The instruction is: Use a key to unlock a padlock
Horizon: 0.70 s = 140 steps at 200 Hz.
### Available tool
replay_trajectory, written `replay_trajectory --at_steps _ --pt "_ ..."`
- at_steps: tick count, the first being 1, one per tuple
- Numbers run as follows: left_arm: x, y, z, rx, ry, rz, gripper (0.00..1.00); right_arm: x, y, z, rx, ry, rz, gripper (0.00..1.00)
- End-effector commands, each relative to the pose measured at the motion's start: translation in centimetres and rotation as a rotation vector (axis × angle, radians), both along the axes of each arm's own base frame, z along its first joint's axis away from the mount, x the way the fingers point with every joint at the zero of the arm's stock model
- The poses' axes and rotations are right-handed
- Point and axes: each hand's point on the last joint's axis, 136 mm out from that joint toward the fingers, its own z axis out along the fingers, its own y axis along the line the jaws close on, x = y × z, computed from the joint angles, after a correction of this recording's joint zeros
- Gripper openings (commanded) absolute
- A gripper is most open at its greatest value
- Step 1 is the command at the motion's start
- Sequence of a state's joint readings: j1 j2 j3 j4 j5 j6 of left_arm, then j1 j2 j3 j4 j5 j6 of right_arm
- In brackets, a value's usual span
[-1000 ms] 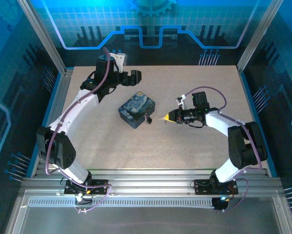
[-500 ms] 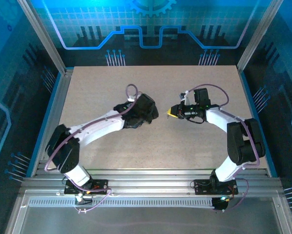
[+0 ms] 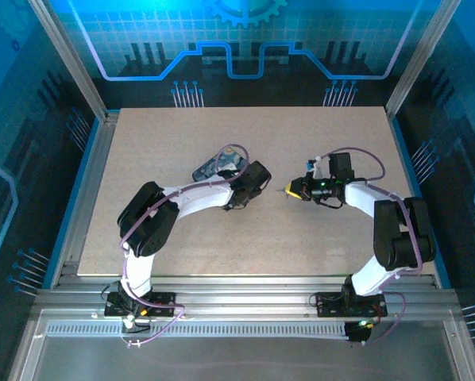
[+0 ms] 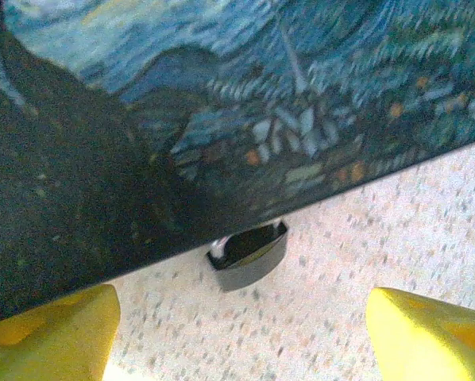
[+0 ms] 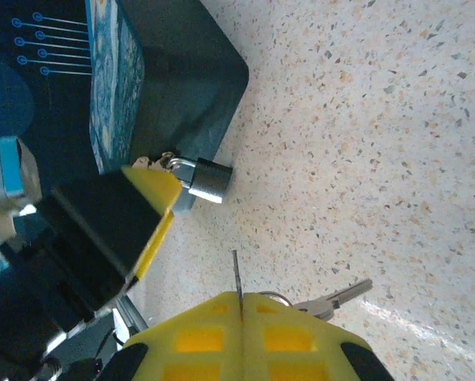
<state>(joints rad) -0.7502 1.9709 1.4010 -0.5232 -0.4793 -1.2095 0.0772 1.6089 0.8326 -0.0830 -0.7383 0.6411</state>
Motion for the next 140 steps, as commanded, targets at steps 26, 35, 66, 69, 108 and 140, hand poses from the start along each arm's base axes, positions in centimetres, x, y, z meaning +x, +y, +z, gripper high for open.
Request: replay_trajectory --at_steps 26,35,66,69,108,140 --pt "3.3 3.9 0.1 0.065 -0.04 0.055 0.83 -0.7 -0.5 0.5 -0.016 -0.036 0.018 0.0" --pt "3.6 4.3 0.1 0.07 -0.037 0.052 0.83 -0.7 -0.5 0.4 -0.016 -0.036 0.017 0.0" --pt "4.0 4.6 -0.5 0.082 -0.023 0.04 0.81 -0.5 -0.3 0.0 -0.004 -0.027 0.016 0.0" --pt "4.0 4.5 -0.6 0.083 -0.018 0.039 0.81 -0.5 -0.2 -0.1 -0.002 -0.026 0.017 0.0" --pt "3.9 4.5 -2.6 0.096 0.031 0.048 0.78 -0.4 0.1 0.5 0.008 -0.035 0.024 0.0" --pt "4.5 4.2 -3.3 0.101 0.034 0.015 0.76 -0.6 0.2 1.0 0.012 -0.046 0.028 0.0"
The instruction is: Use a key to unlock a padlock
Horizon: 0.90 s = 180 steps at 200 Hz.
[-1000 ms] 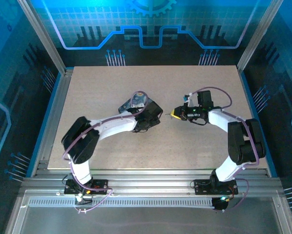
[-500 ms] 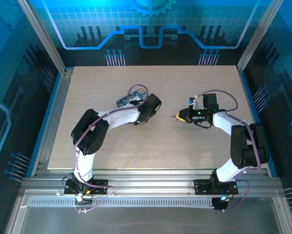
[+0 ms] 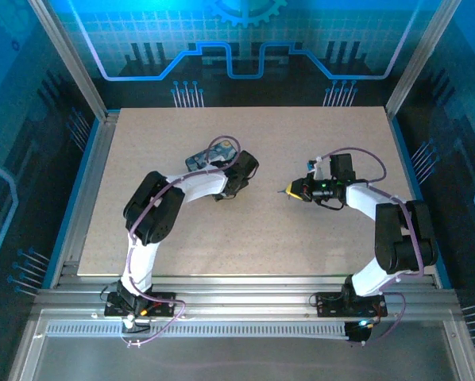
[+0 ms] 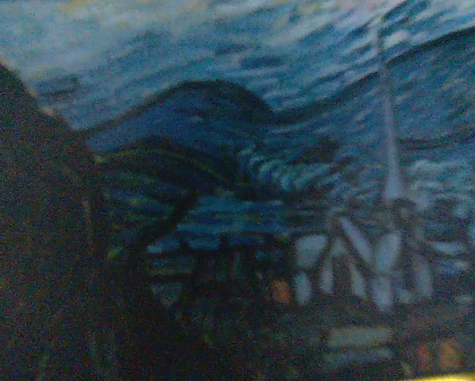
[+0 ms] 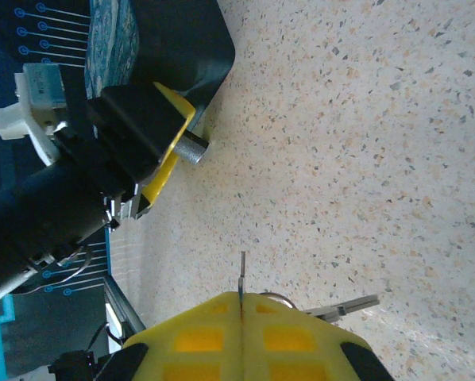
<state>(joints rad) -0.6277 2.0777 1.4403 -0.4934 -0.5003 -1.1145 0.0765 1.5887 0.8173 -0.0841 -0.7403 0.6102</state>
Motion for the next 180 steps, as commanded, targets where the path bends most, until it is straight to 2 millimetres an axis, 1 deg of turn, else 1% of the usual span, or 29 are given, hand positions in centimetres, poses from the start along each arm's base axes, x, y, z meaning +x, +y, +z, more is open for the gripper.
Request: replay_trajectory --at_steps 1,28,53,78,83,88,97,125,148,163,180 --pt "0.6 -0.2 -0.3 0.013 0.011 -0.034 0.76 -0.2 0.3 0.8 0.02 -0.018 0.012 0.0" --pt "0.9 -0.2 -1.0 0.003 0.022 -0.045 0.71 -0.4 0.4 0.9 0.024 -0.019 0.016 0.0" --pt "1.0 -0.2 -1.3 0.004 0.025 -0.058 0.65 -0.5 0.5 0.8 0.024 -0.017 0.019 0.0" --pt "1.0 -0.1 -1.1 0.013 0.024 -0.073 0.63 -0.6 0.5 0.7 0.023 -0.015 0.02 0.0" --pt "1.0 -0.1 -1.1 0.013 0.023 -0.077 0.61 -0.7 0.4 0.6 0.023 -0.012 0.019 0.0" --pt "1.0 -0.1 -1.2 0.013 0.021 -0.085 0.56 -0.7 0.4 0.6 0.023 -0.012 0.02 0.0" --pt "1.0 -0.1 -1.0 0.016 0.018 -0.093 0.5 -0.8 0.5 0.5 0.022 -0.012 0.022 0.0" --pt "1.1 0.1 -0.5 0.028 0.009 -0.114 0.49 -1.0 0.5 0.4 0.023 -0.005 0.024 0.0" --pt "1.0 -0.2 0.2 0.023 -0.004 -0.144 0.48 -1.1 0.7 0.4 0.025 -0.005 0.03 0.0" --pt "1.1 -0.7 0.8 -0.003 -0.014 -0.175 0.38 -1.2 1.1 0.4 0.026 -0.004 0.039 0.0" --pt "1.0 -0.9 1.6 -0.012 -0.025 -0.199 0.37 -1.3 1.2 0.3 0.022 -0.004 0.042 0.0"
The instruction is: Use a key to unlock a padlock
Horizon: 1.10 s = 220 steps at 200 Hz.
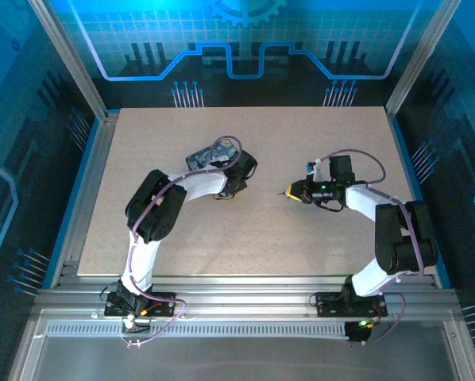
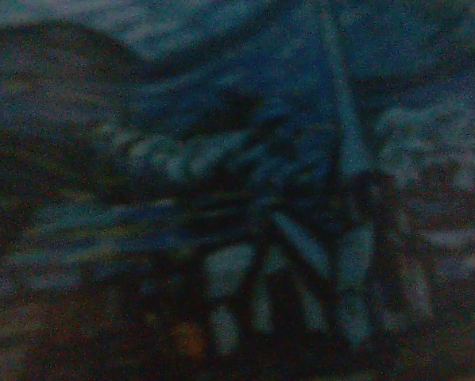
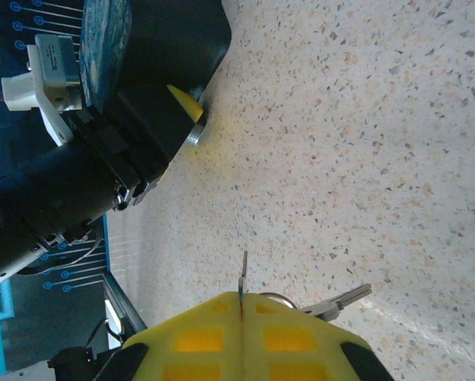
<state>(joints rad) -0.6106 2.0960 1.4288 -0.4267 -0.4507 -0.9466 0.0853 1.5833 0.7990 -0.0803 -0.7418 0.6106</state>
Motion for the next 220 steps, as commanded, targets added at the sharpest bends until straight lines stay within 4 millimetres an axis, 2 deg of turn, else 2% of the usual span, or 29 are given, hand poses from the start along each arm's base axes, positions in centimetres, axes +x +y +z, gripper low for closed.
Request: replay_trajectory --at_steps 1,35,58,71,90,113,162,173,220 --pt "0.3 -0.4 2.6 -0.039 -0.038 -0.055 0.37 -0.7 0.9 0.7 0.021 -0.013 0.033 0.0" --pt "0.4 -0.2 3.8 -0.028 -0.057 -0.081 0.36 -0.9 1.3 0.6 0.022 -0.01 0.04 0.0" --pt "0.0 -1.1 4.7 -0.073 -0.044 -0.118 0.31 -1.1 1.4 0.6 0.022 -0.012 0.046 0.0" --pt "-0.3 -1.9 5.1 -0.129 -0.021 -0.139 0.3 -1.2 1.4 0.6 0.022 -0.01 0.049 0.0" --pt "-1.1 -3.0 5.3 -0.308 0.04 -0.121 0.29 -1.3 1.6 0.7 0.031 -0.018 0.051 0.0" --pt "-1.5 -4.3 6.3 -0.531 0.085 -0.079 0.29 -0.6 2.8 2.0 0.11 -0.07 0.048 0.0" --pt "-2.0 -6.6 9.2 -0.811 0.138 -0.02 0.29 0.6 5.9 5.2 0.153 -0.178 0.085 0.0" --pt "-2.1 -7.2 10.1 -0.867 0.142 -0.019 0.29 0.9 6.7 6.4 0.167 -0.231 0.099 0.0" --pt "-2.6 -8.2 14.3 -1.001 0.143 -0.044 0.29 1.2 6.9 8.9 0.196 -0.336 0.074 0.0"
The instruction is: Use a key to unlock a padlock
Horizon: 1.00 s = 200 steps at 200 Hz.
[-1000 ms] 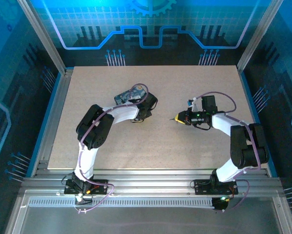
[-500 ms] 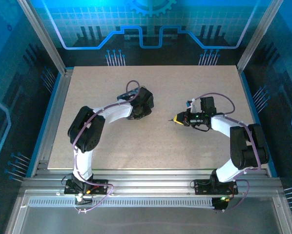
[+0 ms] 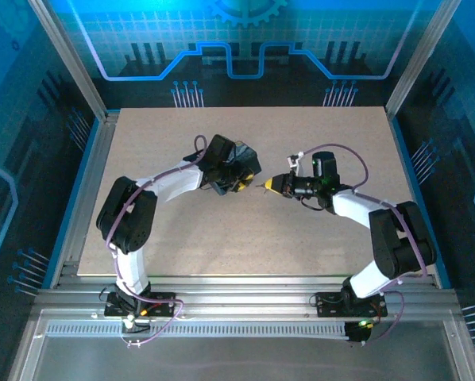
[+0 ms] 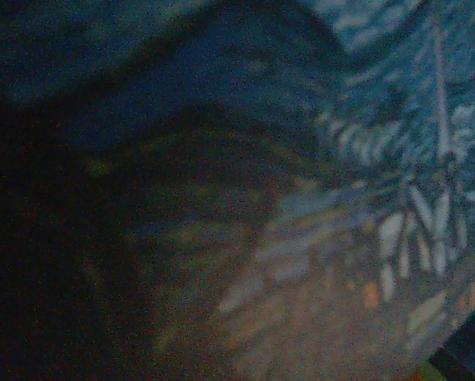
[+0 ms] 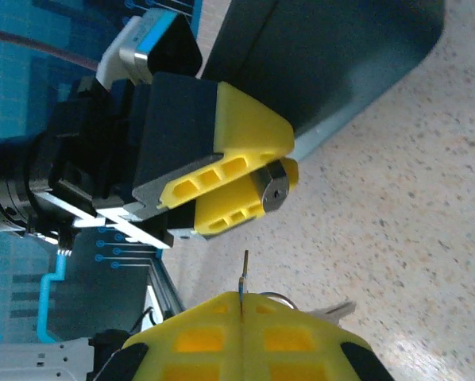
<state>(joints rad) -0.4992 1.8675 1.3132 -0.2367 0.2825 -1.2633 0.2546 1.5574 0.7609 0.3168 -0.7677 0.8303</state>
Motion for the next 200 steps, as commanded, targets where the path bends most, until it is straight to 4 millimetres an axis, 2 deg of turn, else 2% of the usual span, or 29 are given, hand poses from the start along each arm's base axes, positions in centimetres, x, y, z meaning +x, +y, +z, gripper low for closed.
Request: replay_trajectory --at_steps 1,37,96,159,200 --pt "-0.3 -1.5 5.7 -0.182 -0.042 -0.017 0.29 0.7 0.2 3.9 0.047 -0.143 -0.022 0.0" --pt "-0.3 -1.5 7.4 -0.256 -0.053 0.008 0.29 0.5 0.0 5.7 0.048 -0.192 -0.037 0.0" --pt "-0.2 -0.3 7.5 -0.351 -0.049 0.115 0.29 0.2 -0.5 6.8 0.077 -0.127 -0.104 0.0" --pt "-0.1 0.0 7.9 -0.409 -0.043 0.158 0.28 -0.6 1.0 6.2 0.078 -0.12 -0.09 0.0" --pt "-0.1 0.1 8.4 -0.42 -0.051 0.164 0.28 -0.5 0.7 5.2 0.054 -0.116 -0.1 0.0"
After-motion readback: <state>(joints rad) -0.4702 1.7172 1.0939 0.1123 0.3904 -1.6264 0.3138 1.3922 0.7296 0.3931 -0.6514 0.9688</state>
